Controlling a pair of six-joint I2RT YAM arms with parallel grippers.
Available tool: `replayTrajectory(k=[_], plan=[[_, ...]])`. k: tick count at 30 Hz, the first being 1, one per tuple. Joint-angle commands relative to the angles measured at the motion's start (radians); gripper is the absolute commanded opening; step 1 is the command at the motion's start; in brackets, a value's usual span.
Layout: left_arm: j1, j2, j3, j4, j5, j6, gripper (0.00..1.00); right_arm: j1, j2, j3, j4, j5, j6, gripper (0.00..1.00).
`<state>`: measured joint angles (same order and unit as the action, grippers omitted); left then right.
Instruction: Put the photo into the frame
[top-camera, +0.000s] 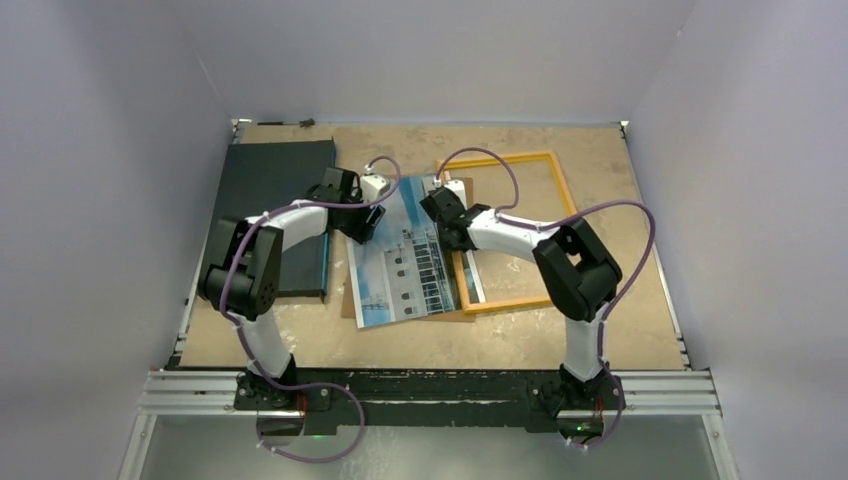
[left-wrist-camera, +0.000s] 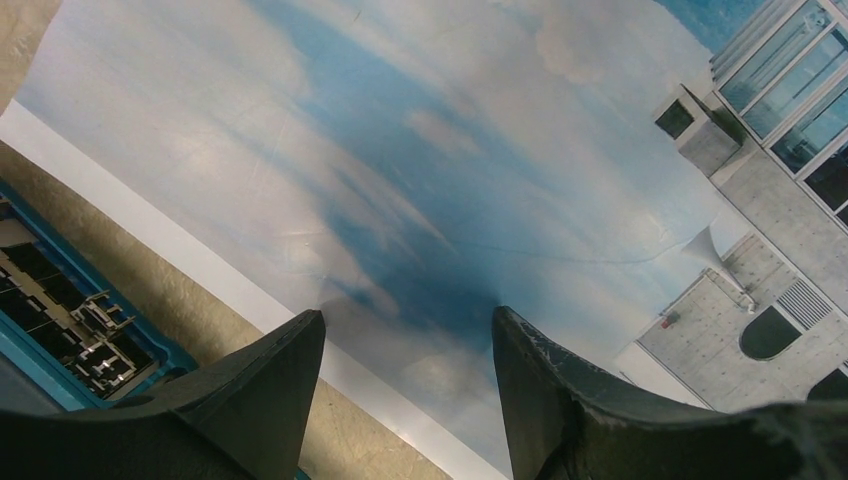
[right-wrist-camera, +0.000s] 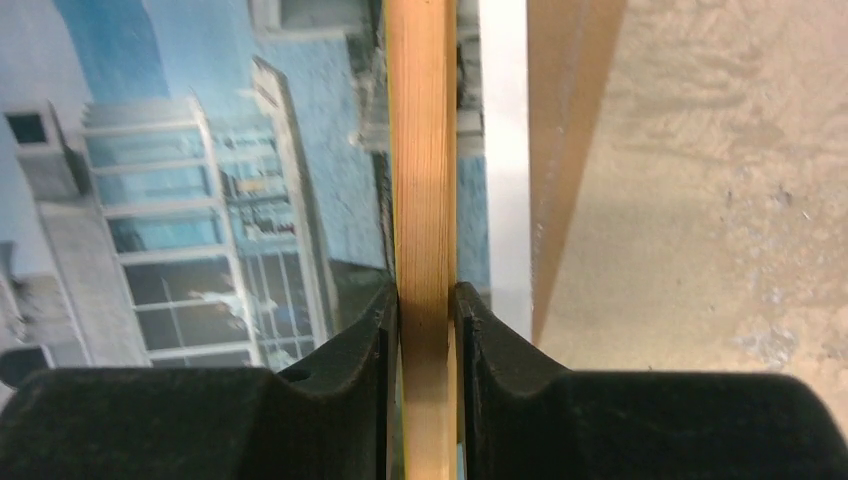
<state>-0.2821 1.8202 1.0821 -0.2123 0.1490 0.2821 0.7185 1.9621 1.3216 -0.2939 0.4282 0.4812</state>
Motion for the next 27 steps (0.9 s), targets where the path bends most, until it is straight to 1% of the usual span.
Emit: replayTrajectory(k=[1, 4, 8, 11, 17, 21, 27], plan=[[0.01, 0.068, 0.002, -0.095, -0.12, 0.066, 0.6, -0.009, -0.09, -0.092, 0.017, 0.022, -0.023, 0.2], [0.009, 0.076, 0.02, -0.102, -0.13, 0.071, 0.6, -0.043, -0.129, -0.158, 0.02, 0.027, 0.02, 0.2], [0.008, 0.079, 0.031, -0.107, -0.139, 0.075, 0.6, -0.103, -0.17, -0.228, 0.033, 0.025, 0.083, 0.13], [0.009, 0.083, 0.034, -0.111, -0.141, 0.076, 0.59, -0.134, -0.194, -0.27, 0.064, 0.007, 0.109, 0.11], [0.009, 0.086, 0.037, -0.115, -0.143, 0.075, 0.59, -0.136, -0.169, -0.269, 0.079, 0.014, 0.076, 0.14], [0.009, 0.088, 0.059, -0.127, -0.145, 0.077, 0.6, -0.136, -0.175, -0.284, 0.081, 0.018, 0.047, 0.19], [0.017, 0.054, 0.183, -0.23, -0.078, 0.063, 0.69, -0.137, -0.217, -0.295, 0.056, 0.036, -0.033, 0.23]])
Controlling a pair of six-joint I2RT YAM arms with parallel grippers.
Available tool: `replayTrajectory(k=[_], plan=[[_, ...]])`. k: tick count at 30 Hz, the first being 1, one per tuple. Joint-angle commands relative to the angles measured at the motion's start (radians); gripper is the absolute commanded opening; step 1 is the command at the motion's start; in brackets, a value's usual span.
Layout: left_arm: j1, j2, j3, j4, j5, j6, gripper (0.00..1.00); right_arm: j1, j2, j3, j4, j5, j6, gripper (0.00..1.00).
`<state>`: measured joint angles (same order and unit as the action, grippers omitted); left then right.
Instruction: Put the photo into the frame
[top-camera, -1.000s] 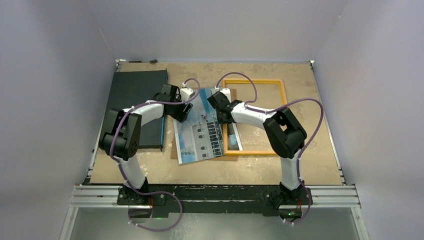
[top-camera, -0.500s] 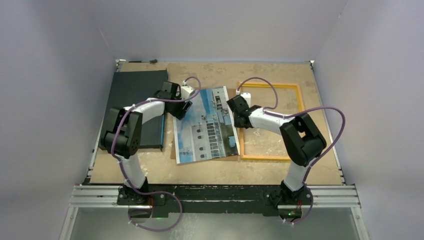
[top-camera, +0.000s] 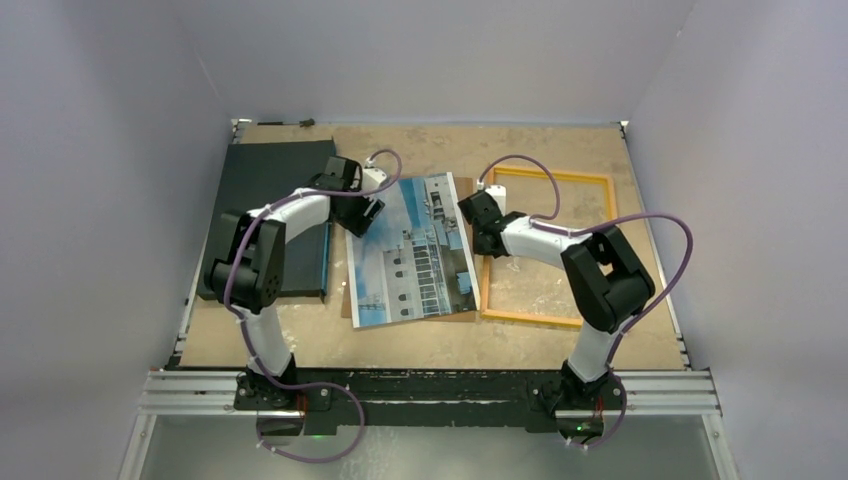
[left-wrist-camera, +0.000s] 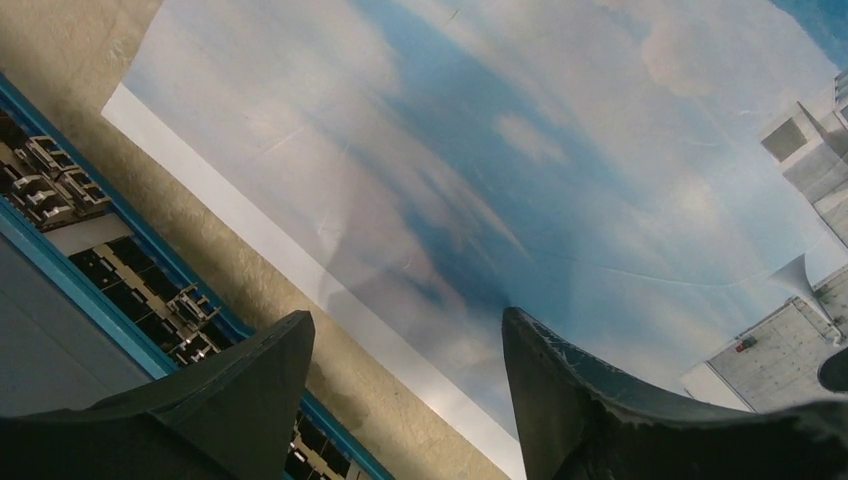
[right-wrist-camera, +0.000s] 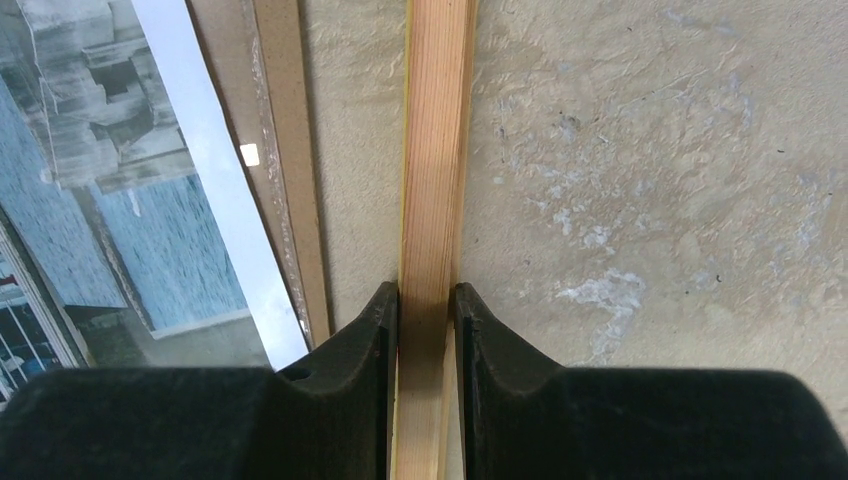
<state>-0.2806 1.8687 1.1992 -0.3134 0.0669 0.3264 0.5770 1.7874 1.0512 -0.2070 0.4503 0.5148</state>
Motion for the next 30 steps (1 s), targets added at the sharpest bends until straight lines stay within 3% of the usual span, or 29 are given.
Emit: replayTrajectory(k=[1, 9, 14, 20, 24, 30], plan=[[0.014, 0.0, 0.089, -0.147, 0.016, 0.019, 0.7, 0.004, -0.051, -0.027, -0.028, 0.006, -0.078, 0.24], [0.015, -0.041, 0.113, -0.232, 0.111, 0.027, 0.73, 0.004, -0.065, -0.04, -0.039, -0.031, -0.106, 0.32], [0.014, -0.075, 0.05, -0.256, 0.104, 0.062, 0.74, 0.006, -0.094, 0.016, -0.054, -0.052, -0.069, 0.56], [0.007, -0.185, -0.02, -0.385, 0.244, 0.177, 0.81, 0.023, -0.14, 0.068, -0.018, -0.165, -0.002, 0.67], [-0.06, -0.328, -0.158, -0.395, 0.238, 0.296, 0.86, 0.047, -0.123, 0.066, 0.024, -0.232, 0.036, 0.71], [-0.238, -0.509, -0.341, -0.333, 0.148, 0.315, 0.9, 0.046, -0.039, 0.089, 0.058, -0.324, 0.076, 0.75]])
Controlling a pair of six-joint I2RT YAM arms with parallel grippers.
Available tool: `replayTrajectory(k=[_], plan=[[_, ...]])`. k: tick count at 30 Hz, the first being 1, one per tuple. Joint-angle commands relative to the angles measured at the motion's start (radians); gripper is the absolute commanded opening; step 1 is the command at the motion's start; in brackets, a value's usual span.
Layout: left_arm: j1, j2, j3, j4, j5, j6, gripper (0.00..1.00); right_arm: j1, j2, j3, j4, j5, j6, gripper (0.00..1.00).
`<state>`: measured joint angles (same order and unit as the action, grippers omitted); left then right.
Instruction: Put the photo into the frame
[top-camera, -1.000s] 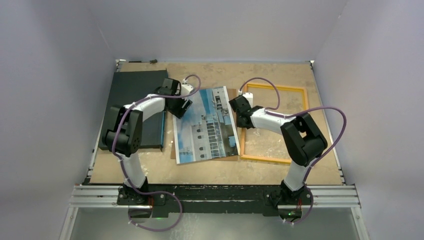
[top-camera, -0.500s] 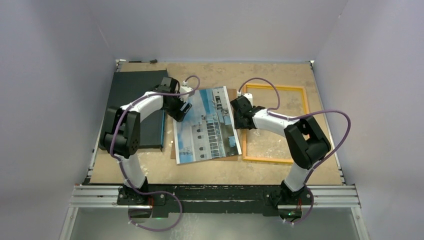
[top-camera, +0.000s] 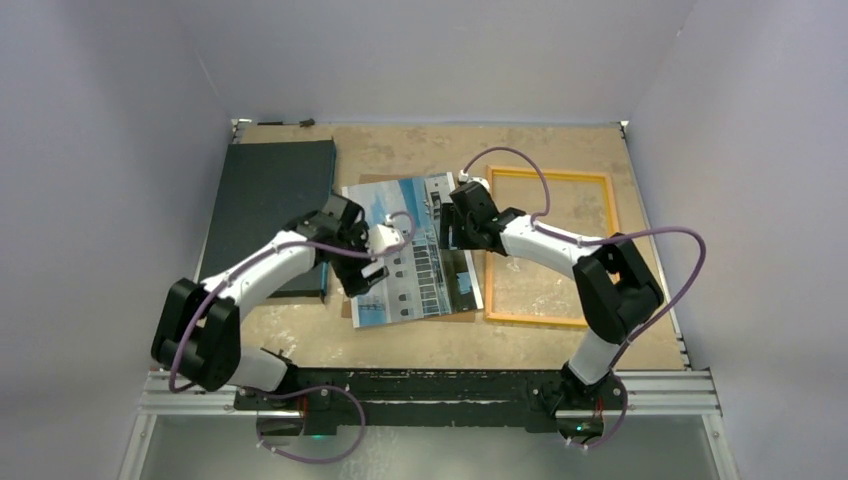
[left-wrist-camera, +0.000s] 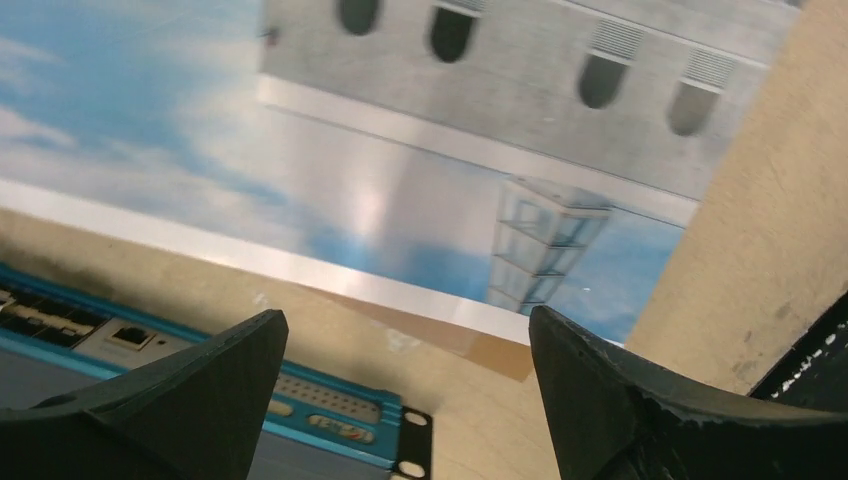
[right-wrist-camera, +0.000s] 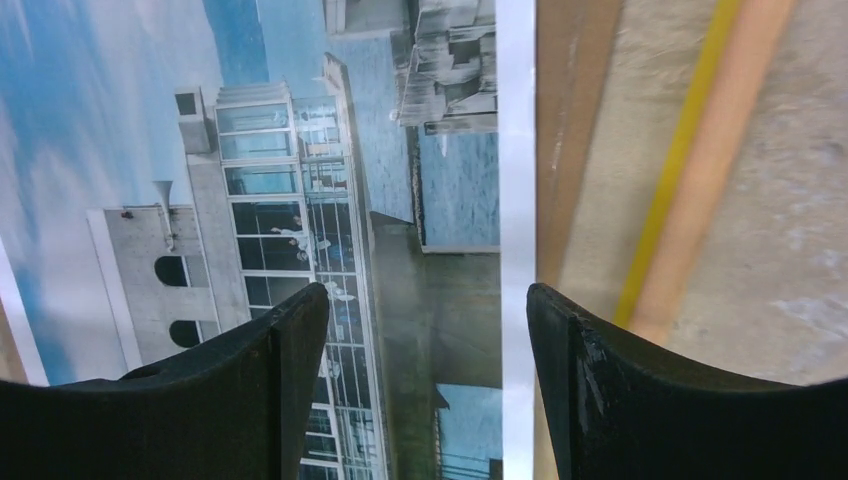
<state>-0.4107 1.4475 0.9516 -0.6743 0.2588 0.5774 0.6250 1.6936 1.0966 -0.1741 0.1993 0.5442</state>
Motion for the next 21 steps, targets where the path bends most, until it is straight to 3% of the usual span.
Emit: replayTrajectory(k=[1, 6, 14, 21], plan=[[-0.15, -0.102, -0.119, 0.04, -0.074, 0.063, 0.91, -0.002, 0.071, 0.053, 0.03, -0.081, 0.052, 0.77], [-0.299, -0.154, -0.239, 0.117, -0.18, 0.025, 0.95, -0.007, 0.11, 0.043, 0.051, -0.108, 0.08, 0.8], [-0.364, -0.142, -0.314, 0.251, -0.3, -0.033, 0.98, -0.029, 0.106, -0.03, 0.105, -0.175, 0.139, 0.8], [-0.372, -0.064, -0.347, 0.346, -0.438, -0.027, 0.97, -0.067, 0.054, 0.019, 0.042, -0.164, 0.117, 0.81]])
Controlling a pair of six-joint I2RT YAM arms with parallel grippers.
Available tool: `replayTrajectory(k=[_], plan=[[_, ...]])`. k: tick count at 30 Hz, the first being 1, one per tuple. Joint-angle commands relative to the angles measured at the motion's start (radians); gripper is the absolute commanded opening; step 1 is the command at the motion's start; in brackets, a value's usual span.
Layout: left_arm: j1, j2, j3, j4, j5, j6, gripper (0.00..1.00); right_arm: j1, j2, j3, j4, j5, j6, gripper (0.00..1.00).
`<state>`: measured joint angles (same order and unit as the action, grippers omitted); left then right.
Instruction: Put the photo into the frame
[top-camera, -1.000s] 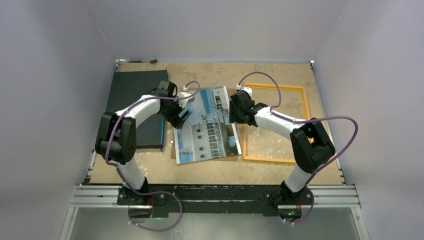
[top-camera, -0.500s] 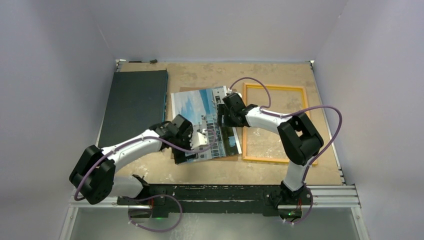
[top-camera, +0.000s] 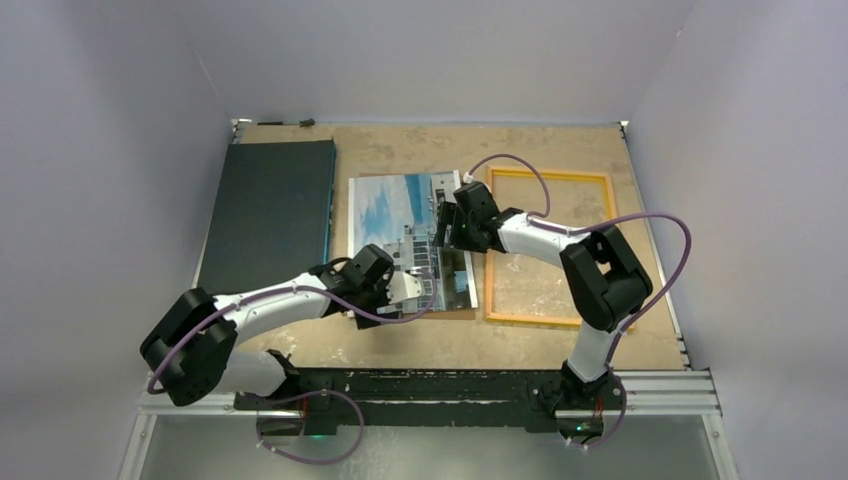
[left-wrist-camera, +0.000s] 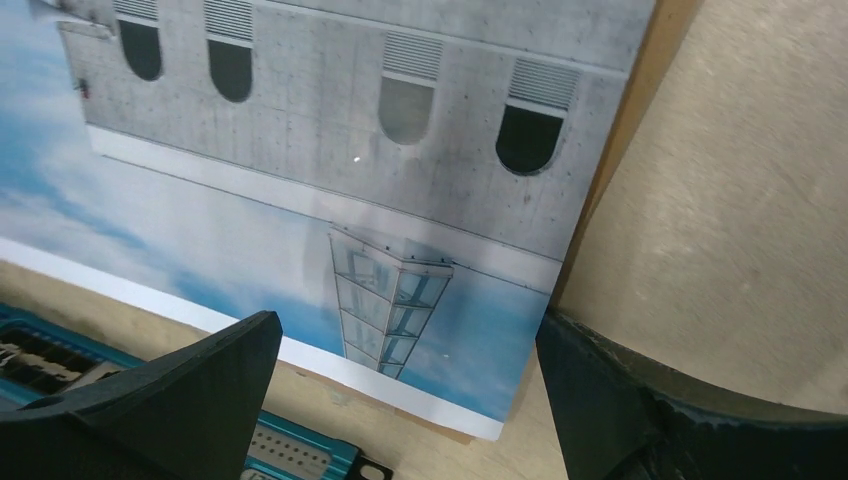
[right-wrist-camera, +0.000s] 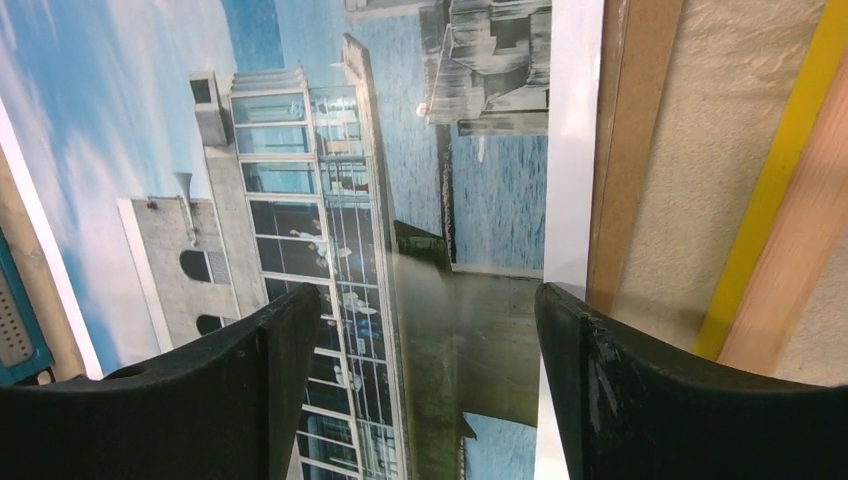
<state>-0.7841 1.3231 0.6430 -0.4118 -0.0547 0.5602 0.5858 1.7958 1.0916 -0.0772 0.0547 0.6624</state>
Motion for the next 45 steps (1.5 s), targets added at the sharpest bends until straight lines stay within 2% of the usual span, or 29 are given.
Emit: replayTrajectory(k=[1, 8, 14, 19, 22, 25, 28, 33, 37, 40, 42, 43, 45], plan=[[0.001, 0.063, -0.04, 0.084, -0.125, -0.012, 0.96, -0.035, -0.048, 0.031, -0.065, -0.017, -0.01, 0.81], [0.037, -0.026, -0.029, 0.018, -0.088, -0.031, 0.98, -0.045, 0.004, 0.025, -0.047, -0.027, -0.032, 0.82], [0.217, -0.039, 0.137, -0.142, 0.146, -0.02, 1.0, -0.045, 0.006, 0.036, -0.043, -0.036, -0.031, 0.85], [0.3, 0.048, 0.222, -0.118, 0.179, -0.026, 0.99, -0.046, 0.022, 0.037, -0.038, -0.044, -0.028, 0.85], [0.348, 0.122, 0.256, -0.078, 0.153, -0.049, 0.93, -0.045, 0.028, 0.016, -0.018, -0.051, -0.02, 0.85], [0.414, 0.194, 0.298, -0.072, 0.12, -0.051, 0.83, -0.045, 0.03, -0.001, -0.005, -0.051, -0.015, 0.84], [0.469, 0.207, 0.336, -0.125, 0.198, -0.017, 0.78, -0.045, 0.033, -0.007, 0.001, -0.051, -0.011, 0.84], [0.475, 0.126, 0.349, -0.364, 0.421, 0.126, 0.89, -0.045, 0.045, -0.001, -0.007, -0.024, -0.03, 0.84], [0.476, 0.101, 0.363, -0.342, 0.423, 0.093, 0.91, -0.046, 0.046, 0.002, -0.017, 0.004, -0.044, 0.83], [0.476, 0.14, 0.368, -0.199, 0.289, -0.004, 0.81, -0.046, 0.034, 0.001, -0.022, 0.002, -0.046, 0.83], [0.476, 0.196, 0.387, -0.133, 0.182, -0.044, 0.69, -0.046, 0.016, 0.001, -0.022, -0.009, -0.046, 0.83], [0.476, 0.225, 0.393, -0.089, 0.117, -0.07, 0.59, -0.046, 0.003, 0.001, -0.02, -0.011, -0.045, 0.83], [0.477, 0.275, 0.4, -0.024, 0.028, -0.092, 0.49, -0.046, -0.017, 0.004, -0.024, -0.015, -0.046, 0.83]])
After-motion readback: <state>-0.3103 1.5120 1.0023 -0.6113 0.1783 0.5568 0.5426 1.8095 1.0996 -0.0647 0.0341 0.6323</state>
